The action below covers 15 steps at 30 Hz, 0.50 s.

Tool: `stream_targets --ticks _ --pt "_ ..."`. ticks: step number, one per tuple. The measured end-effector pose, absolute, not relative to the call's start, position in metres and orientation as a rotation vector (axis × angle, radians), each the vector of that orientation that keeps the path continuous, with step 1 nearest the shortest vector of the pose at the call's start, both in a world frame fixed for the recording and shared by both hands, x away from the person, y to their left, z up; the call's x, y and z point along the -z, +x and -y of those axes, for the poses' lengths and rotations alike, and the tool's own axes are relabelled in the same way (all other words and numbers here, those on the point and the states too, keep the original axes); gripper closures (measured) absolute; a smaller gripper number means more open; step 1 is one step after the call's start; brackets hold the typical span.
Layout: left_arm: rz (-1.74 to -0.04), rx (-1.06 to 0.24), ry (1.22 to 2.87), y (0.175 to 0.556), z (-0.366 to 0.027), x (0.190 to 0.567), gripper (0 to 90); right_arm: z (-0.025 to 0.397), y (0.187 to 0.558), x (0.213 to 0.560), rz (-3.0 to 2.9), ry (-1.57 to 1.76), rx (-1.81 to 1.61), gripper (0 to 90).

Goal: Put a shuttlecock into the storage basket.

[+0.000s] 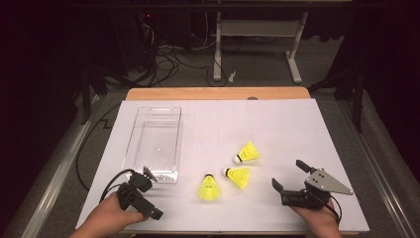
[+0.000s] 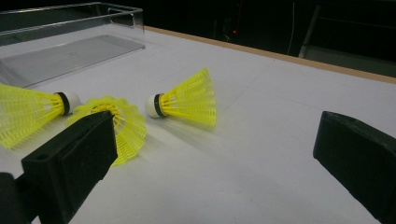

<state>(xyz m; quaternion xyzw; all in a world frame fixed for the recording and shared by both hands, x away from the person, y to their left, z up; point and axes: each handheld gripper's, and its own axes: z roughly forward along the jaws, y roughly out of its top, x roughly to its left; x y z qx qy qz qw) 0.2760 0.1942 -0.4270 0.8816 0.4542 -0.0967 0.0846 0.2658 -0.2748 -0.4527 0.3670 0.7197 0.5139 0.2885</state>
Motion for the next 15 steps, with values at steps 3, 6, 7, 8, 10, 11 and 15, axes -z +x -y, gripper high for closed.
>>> stream_targets --ticks 3,6,7,8,10,11,15 --pt "-1.336 0.305 2.637 0.276 -0.190 0.426 0.7 0.275 0.265 0.452 -1.921 0.972 -1.374 0.2" --pt "-1.323 0.305 2.641 0.275 -0.184 0.426 0.7 0.275 0.265 0.452 -1.923 0.976 -1.373 0.2" --pt "-1.318 0.310 2.644 0.275 -0.182 0.425 0.7 0.275 0.266 0.452 -1.923 0.977 -1.373 0.2" --pt "-1.312 0.309 2.646 0.275 -0.180 0.425 0.8 0.275 0.266 0.453 -1.923 0.977 -1.372 0.2" --pt "-1.297 0.311 2.656 0.275 -0.176 0.425 0.7 0.275 0.266 0.453 -1.923 0.974 -1.371 0.2" --pt "-1.290 0.315 2.661 0.275 -0.174 0.425 0.7 0.275 0.266 0.453 -1.924 0.974 -1.371 0.2" --pt "-1.261 0.325 2.676 0.273 -0.164 0.425 0.9 0.276 0.266 0.452 -1.921 0.972 -1.376 0.2"
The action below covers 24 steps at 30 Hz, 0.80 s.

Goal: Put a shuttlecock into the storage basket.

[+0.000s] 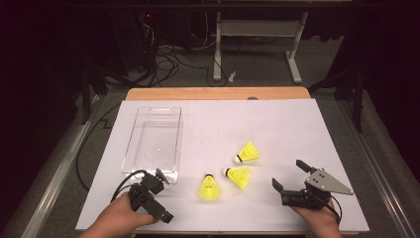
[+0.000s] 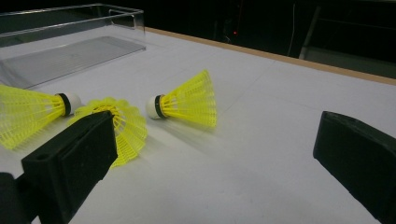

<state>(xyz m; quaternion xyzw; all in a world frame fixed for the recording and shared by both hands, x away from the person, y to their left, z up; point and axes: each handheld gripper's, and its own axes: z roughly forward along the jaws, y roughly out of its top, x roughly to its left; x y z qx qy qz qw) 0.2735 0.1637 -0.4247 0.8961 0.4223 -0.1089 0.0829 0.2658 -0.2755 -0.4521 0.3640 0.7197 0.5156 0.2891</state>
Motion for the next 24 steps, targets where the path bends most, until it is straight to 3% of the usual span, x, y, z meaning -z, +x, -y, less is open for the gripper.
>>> stream_targets --ticks 24 --pt "-1.127 0.358 2.725 0.275 -0.115 0.422 1.1 0.276 0.267 0.452 -1.919 0.979 -1.383 0.2"
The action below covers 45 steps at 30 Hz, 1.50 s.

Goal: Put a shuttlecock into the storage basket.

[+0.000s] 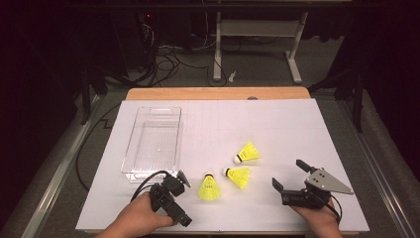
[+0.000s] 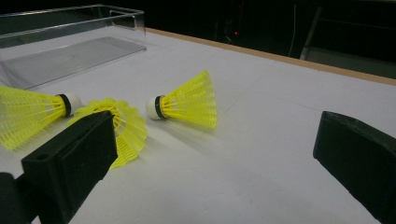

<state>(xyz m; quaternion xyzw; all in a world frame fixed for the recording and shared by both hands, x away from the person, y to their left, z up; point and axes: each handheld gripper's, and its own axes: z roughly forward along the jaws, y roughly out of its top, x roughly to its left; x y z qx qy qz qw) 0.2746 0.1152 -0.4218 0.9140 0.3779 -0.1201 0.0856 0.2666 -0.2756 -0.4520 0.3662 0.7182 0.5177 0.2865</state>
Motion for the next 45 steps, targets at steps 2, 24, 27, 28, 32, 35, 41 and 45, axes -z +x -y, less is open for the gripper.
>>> stream_targets --ticks 2,24,27,28,32,35,41,45 --pt "-1.116 0.355 2.730 0.276 -0.111 0.419 1.1 0.276 0.267 0.452 -1.920 0.977 -1.385 0.2" --pt "-1.029 0.305 2.773 0.294 -0.077 0.388 0.9 0.277 0.267 0.452 -1.919 0.972 -1.391 0.2" --pt "-1.021 0.298 2.782 0.296 -0.073 0.384 1.0 0.277 0.267 0.451 -1.916 0.976 -1.396 0.2" --pt "-1.019 0.294 2.784 0.297 -0.072 0.383 1.0 0.277 0.267 0.451 -1.917 0.973 -1.395 0.2" --pt "-0.994 0.286 2.799 0.300 -0.067 0.378 1.1 0.278 0.267 0.451 -1.913 0.984 -1.399 0.2" --pt "-0.976 0.279 2.808 0.302 -0.062 0.376 1.4 0.277 0.266 0.451 -1.912 0.985 -1.403 0.2" --pt "-0.975 0.256 2.841 0.309 -0.057 0.374 2.2 0.278 0.267 0.451 -1.912 0.984 -1.403 0.2" --pt "-0.973 0.258 2.835 0.315 -0.057 0.371 5.0 0.278 0.267 0.452 -1.911 0.980 -1.402 0.2"
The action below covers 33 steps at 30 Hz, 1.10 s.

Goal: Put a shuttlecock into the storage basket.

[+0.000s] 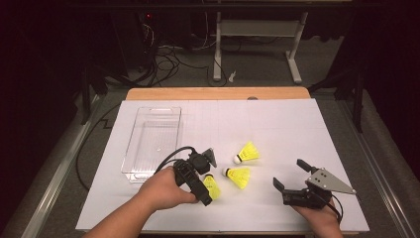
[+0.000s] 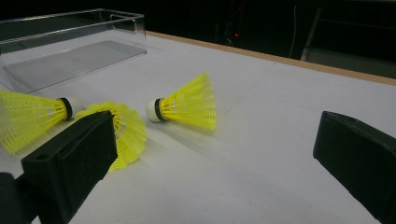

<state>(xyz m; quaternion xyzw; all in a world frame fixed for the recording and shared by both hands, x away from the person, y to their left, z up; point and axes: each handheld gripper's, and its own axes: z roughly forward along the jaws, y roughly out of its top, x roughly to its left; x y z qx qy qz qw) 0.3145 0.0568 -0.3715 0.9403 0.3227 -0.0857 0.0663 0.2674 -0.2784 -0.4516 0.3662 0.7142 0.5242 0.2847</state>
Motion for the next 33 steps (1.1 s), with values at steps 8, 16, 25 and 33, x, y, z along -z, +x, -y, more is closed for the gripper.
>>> stream_targets --ticks 8,16,25,33 --pt "-0.967 0.224 2.823 0.325 -0.057 0.376 14.0 0.278 0.268 0.452 -1.913 0.984 -1.404 0.2" --pt "-0.914 0.211 2.862 0.327 -0.048 0.385 27.3 0.278 0.268 0.452 -1.914 0.982 -1.401 0.2" --pt "-0.887 0.121 2.922 0.328 -0.041 0.395 42.5 0.278 0.268 0.452 -1.917 0.977 -1.401 0.2" --pt "-0.882 0.118 2.935 0.327 -0.036 0.401 54.4 0.279 0.268 0.452 -1.916 0.976 -1.403 0.2"
